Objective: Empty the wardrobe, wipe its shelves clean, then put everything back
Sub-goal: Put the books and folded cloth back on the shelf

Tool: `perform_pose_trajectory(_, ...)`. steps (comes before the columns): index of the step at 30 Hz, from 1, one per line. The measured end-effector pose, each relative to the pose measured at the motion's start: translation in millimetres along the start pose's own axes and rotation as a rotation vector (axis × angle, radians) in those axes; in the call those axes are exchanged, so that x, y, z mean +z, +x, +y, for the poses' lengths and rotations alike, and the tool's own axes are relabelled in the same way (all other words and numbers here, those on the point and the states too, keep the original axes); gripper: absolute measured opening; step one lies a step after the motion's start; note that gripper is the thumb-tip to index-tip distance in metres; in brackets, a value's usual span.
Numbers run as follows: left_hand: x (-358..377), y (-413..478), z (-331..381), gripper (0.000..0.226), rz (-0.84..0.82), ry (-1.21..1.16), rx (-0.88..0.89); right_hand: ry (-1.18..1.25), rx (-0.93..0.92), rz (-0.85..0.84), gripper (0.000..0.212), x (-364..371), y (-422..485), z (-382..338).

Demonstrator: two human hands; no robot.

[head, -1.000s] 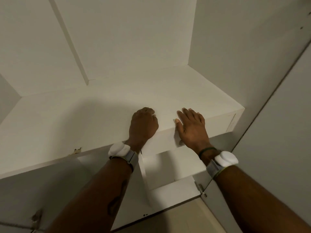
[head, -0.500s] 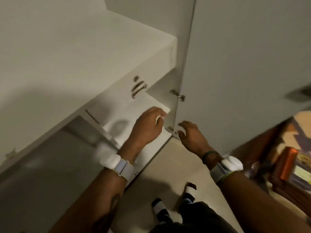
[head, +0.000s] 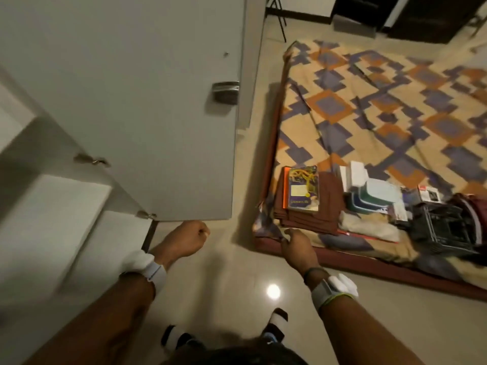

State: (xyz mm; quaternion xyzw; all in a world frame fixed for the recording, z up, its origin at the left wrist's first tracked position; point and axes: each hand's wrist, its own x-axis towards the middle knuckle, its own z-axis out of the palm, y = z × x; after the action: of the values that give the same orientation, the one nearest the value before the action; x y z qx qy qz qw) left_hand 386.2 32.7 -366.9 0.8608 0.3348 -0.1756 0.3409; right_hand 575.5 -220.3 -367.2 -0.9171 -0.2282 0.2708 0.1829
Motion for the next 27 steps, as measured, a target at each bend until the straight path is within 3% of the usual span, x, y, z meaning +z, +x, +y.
perform_pose_trajectory(8,81,69,129,0.022,-0.151,-0.052,0.001,0.171,0.217,-0.015,0.04,-63,33,136)
perform_pose_trajectory(15,83,125,192,0.029,-0.15,-0.058,0.014,0.16,0.237,-0.106,0.039,-75,88,154)
perform_pose_trajectory(22,89,234,214,0.025,-0.266,-0.075,-0.034,0.129,0.227,-0.154,0.025,-81,176,155)
perform_pose_trajectory(27,101,308,235,0.021,-0.364,-0.084,-0.029,0.152,0.288,-0.133,0.035,-83,250,167)
